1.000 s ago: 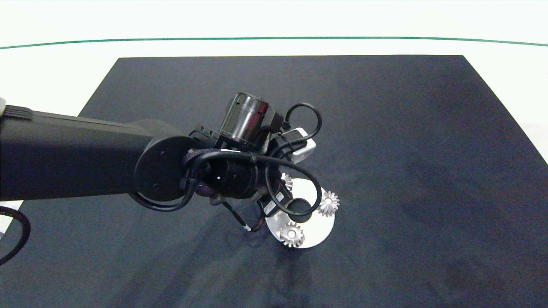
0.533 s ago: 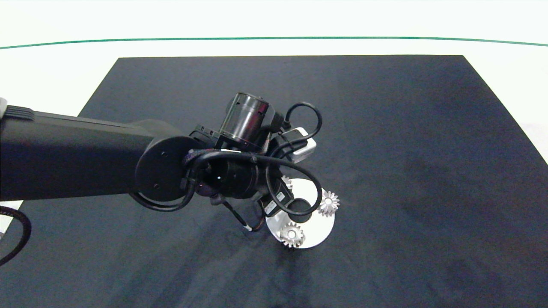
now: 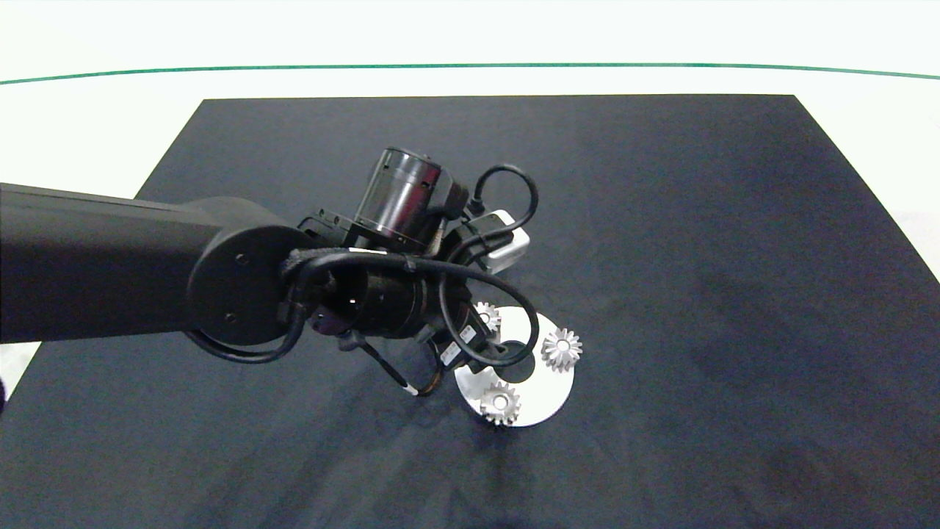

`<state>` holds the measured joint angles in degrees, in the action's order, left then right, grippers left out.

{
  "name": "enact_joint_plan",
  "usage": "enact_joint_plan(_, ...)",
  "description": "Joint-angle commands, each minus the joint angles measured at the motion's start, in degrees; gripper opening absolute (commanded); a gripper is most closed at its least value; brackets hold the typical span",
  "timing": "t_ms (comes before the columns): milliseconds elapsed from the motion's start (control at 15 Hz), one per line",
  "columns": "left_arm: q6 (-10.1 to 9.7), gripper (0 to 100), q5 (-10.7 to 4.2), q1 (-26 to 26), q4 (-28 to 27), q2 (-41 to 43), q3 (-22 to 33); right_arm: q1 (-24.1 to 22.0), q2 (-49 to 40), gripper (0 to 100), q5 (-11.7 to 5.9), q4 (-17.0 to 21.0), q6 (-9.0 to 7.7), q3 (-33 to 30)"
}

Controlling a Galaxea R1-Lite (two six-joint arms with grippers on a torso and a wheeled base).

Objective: Install three planetary gears onto the carrier pins

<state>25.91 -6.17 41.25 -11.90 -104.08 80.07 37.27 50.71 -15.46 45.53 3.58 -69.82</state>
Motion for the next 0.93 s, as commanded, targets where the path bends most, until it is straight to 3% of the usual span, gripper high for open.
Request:
enact_joint_plan(67, -0.50, 100, -0.16, -5.83, -1.99, 7.76, -2.99, -0.26, 0.44, 100, -0.10, 0.26, 0.20, -0.06)
enact_joint_plan(400, -2.70, 100, -0.16, -16.56, -1.64, 18.30, -13.71, -0.88, 1.41, 100, -0.10, 0.43, 0.81, 1.00)
enact_joint_plan(467, -2.79, 100, -0.07, -21.83, -1.64, 21.91, -15.82, -2.11, 1.49, 100, -0.19, 0.43, 1.78, 1.17)
enact_joint_plan(733, -3.49, 100, 0.46, -32.55, -1.81, 32.89, -22.41, -5.45, 0.79, 100, -0.36, 0.52, 1.95, 1.52)
enact_joint_plan(933, -12.11, 100, 0.46, -33.34, -1.64, 39.31, -27.16, -9.14, -0.97, 100, -0.45, 0.52, 1.95, 3.81)
